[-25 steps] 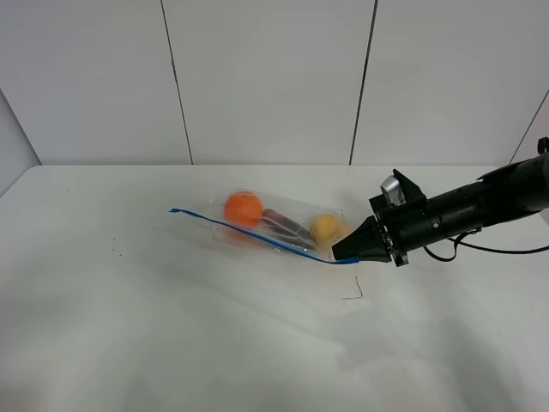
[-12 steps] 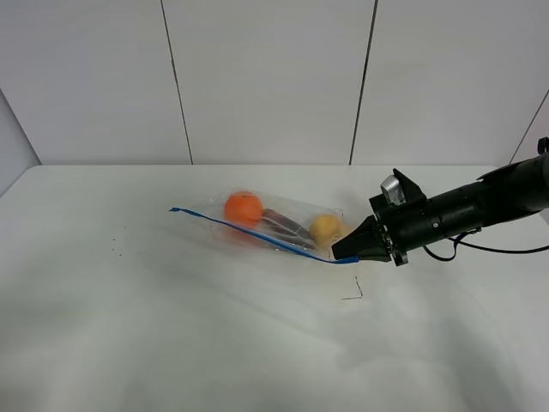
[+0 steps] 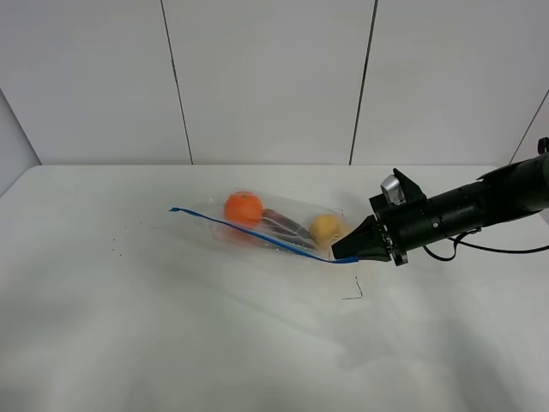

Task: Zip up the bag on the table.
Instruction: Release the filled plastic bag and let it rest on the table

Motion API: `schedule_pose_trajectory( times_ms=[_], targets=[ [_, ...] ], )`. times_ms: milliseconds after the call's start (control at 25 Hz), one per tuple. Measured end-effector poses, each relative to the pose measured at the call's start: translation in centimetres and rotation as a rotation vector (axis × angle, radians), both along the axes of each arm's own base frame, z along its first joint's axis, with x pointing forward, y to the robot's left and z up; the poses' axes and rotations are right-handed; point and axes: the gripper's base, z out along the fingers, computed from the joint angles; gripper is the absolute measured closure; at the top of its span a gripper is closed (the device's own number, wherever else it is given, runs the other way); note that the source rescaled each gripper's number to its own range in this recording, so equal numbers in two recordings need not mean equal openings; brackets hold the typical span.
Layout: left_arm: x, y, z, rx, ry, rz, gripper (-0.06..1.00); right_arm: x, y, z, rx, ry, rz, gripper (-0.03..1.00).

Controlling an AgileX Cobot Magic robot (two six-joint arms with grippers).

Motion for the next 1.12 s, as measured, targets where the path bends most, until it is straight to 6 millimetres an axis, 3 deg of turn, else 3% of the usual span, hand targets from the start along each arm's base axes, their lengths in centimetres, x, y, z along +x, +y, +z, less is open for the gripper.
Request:
schedule_pose_trajectory(
  times_ms=[1120],
  targets=[
    [0.00,0.08,0.00,-0.025,-0.001,0.022,-0.06,-0.01,0.00,-0.01,0.000,0.019,-0.008,0.96]
  ],
)
